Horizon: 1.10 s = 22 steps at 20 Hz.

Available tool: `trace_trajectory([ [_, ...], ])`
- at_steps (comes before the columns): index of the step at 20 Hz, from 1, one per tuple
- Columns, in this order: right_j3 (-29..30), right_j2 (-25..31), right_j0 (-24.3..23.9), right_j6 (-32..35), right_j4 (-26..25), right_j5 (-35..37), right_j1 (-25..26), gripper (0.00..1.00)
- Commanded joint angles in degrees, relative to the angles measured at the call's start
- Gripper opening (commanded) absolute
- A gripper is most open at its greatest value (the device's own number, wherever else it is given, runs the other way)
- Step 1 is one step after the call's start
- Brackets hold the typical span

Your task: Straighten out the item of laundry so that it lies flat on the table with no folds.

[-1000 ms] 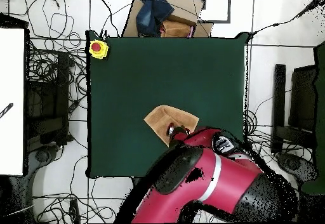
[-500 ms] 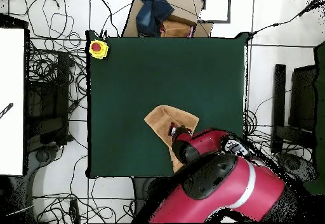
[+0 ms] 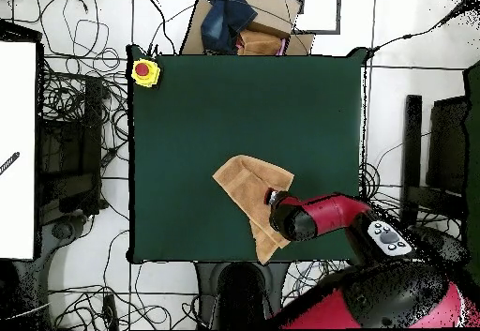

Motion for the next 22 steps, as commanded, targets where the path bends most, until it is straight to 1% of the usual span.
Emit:
trace_trajectory([
  [1,0.07,4.24,0.80,-12.48,-4.16,3.40,0.86,1.00],
  [3,-1.68,-1.89,6.52,-3.59,-4.69,-1.41,0.32,1.00],
  [4,-1.93,-2.26,6.76,-2.34,-4.68,-3.46,0.87,1.00],
  [5,-1.51,-0.44,4.86,-4.51,-4.75,-3.05,1.46,1.00],
  [8,-1.03,-1.23,5.48,-8.10,-6.94,-1.07,1.64,1.00],
  [9,-1.37,-3.06,7.31,-5.61,-7.96,-4.10,1.56,1.00],
  [10,-1.82,-5.22,9.85,-2.86,-8.76,-8.95,1.35,1.00],
  [12,-2.28,-7.39,12.18,-1.70,-8.71,-13.99,2.02,1.00],
  [14,-1.36,-3.82,8.89,-4.38,-9.01,-10.21,2.64,1.00],
  [18,-0.90,1.17,4.25,-9.58,-8.70,-5.44,3.89,1.00],
  [22,-2.27,4.99,-0.36,-11.93,-9.71,-4.93,7.27,1.00],
])
